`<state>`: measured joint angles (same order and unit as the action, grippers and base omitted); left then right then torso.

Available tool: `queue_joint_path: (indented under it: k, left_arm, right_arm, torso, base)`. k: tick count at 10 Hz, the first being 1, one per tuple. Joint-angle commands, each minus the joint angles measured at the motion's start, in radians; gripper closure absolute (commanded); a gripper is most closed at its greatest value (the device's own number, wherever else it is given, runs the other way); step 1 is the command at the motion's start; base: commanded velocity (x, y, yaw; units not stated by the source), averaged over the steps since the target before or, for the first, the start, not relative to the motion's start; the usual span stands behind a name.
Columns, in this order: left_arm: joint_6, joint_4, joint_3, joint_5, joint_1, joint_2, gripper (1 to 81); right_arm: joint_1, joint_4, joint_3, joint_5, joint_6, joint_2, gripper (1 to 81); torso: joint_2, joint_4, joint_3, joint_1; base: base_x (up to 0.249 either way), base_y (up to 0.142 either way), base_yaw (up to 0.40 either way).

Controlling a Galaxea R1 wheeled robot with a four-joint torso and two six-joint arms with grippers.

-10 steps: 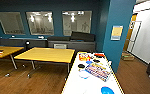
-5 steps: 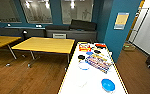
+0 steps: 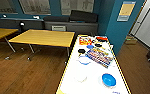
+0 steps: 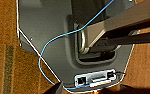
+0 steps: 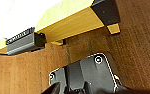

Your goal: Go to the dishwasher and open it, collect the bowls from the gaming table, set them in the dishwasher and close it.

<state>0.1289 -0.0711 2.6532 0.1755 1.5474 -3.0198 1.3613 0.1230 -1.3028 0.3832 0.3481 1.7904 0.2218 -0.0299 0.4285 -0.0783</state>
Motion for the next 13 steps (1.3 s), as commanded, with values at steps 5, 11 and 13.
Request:
queue_joint_path:
  k: [5,11,13]
  left_arm:
    - [-0.005,-0.006,-0.004,-0.065,0.000,-0.007,1.0]
    - [-0.018,-0.006,-0.004,-0.064,0.000,-0.009,1.0]
    - [-0.020,-0.006,-0.004,-0.060,0.000,-0.012,1.0]
  right_arm:
    - [-0.429,-0.005,-0.059,-0.246,0.237,-0.115,1.0]
    - [-0.690,-0.005,-0.094,-0.400,0.463,-0.110,1.0]
    - [-0.727,-0.005,-0.126,-0.405,0.488,-0.064,1.0]
  torso:
    - [-0.001,0.000,0.000,0.000]
    - [-0.001,0.000,0.001,-0.001]
    - [-0.001,0.000,0.001,-0.001]
  base:
    - [0.000,0.000,0.000]
    - [0.000,0.000,0.000]
    - [0.000,0.000,0.000]
